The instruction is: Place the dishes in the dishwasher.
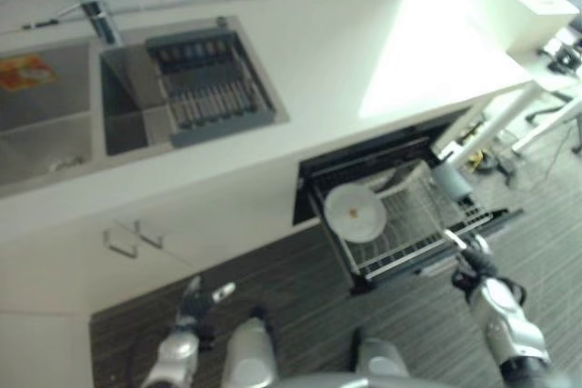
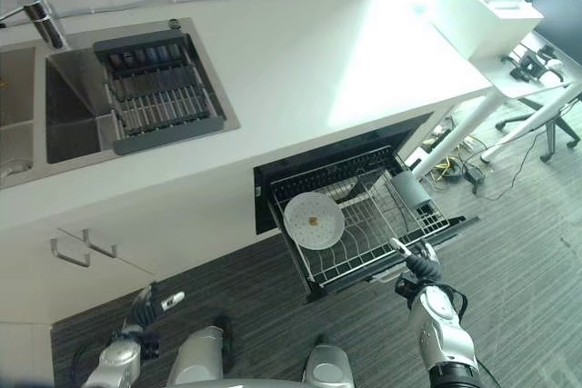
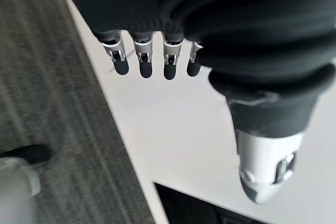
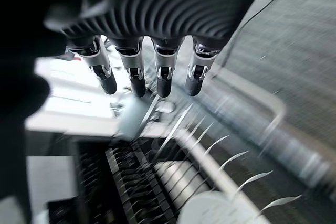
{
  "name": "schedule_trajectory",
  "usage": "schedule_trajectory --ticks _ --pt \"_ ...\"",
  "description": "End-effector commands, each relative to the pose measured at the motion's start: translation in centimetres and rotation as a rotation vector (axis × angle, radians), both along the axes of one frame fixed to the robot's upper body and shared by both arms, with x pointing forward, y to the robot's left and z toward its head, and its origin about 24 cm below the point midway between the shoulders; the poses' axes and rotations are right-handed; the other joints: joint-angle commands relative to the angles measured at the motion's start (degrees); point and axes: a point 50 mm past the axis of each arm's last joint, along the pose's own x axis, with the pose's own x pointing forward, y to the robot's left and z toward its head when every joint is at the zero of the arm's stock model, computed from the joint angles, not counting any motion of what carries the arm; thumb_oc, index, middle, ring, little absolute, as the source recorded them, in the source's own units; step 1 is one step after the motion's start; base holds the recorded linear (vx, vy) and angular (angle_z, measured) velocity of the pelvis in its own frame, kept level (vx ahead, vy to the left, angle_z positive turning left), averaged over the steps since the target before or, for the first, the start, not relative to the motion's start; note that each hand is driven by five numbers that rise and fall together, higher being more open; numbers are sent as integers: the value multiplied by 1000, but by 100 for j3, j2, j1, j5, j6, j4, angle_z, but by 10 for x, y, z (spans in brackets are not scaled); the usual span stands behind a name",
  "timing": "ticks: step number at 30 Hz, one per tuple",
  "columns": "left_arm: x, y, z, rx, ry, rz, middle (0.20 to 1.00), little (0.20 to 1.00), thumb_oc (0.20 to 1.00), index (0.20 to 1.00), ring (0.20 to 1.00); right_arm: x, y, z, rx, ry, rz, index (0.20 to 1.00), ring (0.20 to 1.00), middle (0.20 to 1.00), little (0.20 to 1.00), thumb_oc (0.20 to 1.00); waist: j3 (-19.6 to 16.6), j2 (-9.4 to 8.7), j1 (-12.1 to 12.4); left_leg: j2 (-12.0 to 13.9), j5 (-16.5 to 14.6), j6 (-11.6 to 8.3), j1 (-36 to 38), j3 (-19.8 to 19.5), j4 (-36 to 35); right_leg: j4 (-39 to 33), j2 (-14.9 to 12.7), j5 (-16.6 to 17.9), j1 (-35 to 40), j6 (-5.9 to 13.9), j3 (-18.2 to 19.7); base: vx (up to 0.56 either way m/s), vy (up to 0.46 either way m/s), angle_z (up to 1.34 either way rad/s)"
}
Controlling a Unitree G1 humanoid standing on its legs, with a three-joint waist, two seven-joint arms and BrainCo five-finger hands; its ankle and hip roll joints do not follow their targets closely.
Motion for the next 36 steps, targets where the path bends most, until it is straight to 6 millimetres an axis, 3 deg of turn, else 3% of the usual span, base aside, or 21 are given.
schedule_trajectory --ticks 1,9,12,15,19,21,25,31,34,36 --pt "-21 -6 -8 -13 37 -4 1000 1000 1000 1000 1000 8 -28 27 -83 -93 -98 1000 1000 1000 1000 1000 -217 290 181 368 35 -482 62 -464 -484 479 -197 -594 -65 554 -29 -28 73 -38" --pt "-13 -5 -6 -17 34 16 1000 1000 1000 1000 1000 -9 -51 14 -54 -29 -348 1000 1000 1000 1000 1000 -379 65 91 254 -184 -261 86 -211 -484 479 -292 10 -225 507 39 -2 100 -39" --pt "-13 -8 -7 -13 49 -14 1000 1000 1000 1000 1000 -23 -62 8 -57 -2 -438 1000 1000 1000 1000 1000 -420 25 -41 168 -280 -159 151 -126 -484 479 -172 284 -176 475 166 58 88 -4" --pt "-19 -10 -11 -3 70 -36 1000 1000 1000 1000 1000 -33 -66 2 -58 19 -463 1000 1000 1000 1000 1000 -401 94 -174 78 -329 -83 236 -228 -484 479 99 382 -111 370 476 96 43 -41" --pt "-11 2 -4 18 67 -8 1000 1000 1000 1000 1000 -40 -65 -9 -23 60 -455 1000 1000 1000 1000 1000 -307 102 -408 169 -496 -219 467 -192 -484 479 -104 495 -1193 383 302 119 -177 -14" --pt "-8 4 -3 28 70 -14 1000 1000 1000 1000 1000 -46 -67 -18 11 86 -471 1000 1000 1000 1000 1000 -313 136 -386 256 -430 -225 475 -221 -484 479 79 129 -1031 292 335 103 -314 -6" --pt "-14 -5 -10 19 91 -56 1000 1000 1000 1000 1000 -53 -66 -31 85 122 -496 1000 1000 1000 1000 1000 -407 168 -373 498 -372 -359 628 -92 -484 479 165 -273 -795 272 132 120 -218 66" --pt "-23 -17 -19 -13 119 -82 1000 1000 1000 1000 1000 -52 -59 -42 186 164 -496 1000 1000 1000 1000 1000 -513 296 -357 670 -352 -545 801 13 -484 479 133 -482 -603 161 -69 90 -82 0" --pt "-27 -21 -22 -20 138 -99 1000 1000 1000 1000 1000 -48 -45 -53 307 168 -435 1000 1000 1000 1000 1000 -529 366 -348 682 -354 -625 864 -50 -484 479 132 -531 -530 116 -126 101 -47 11" --pt "-27 -24 -23 -24 141 -108 1000 1000 1000 1000 1000 -47 -38 -61 280 222 -400 1000 1000 1000 1000 1000 -528 414 -316 661 -355 -647 884 -121 -484 479 129 -555 -500 98 -142 80 -17 18"
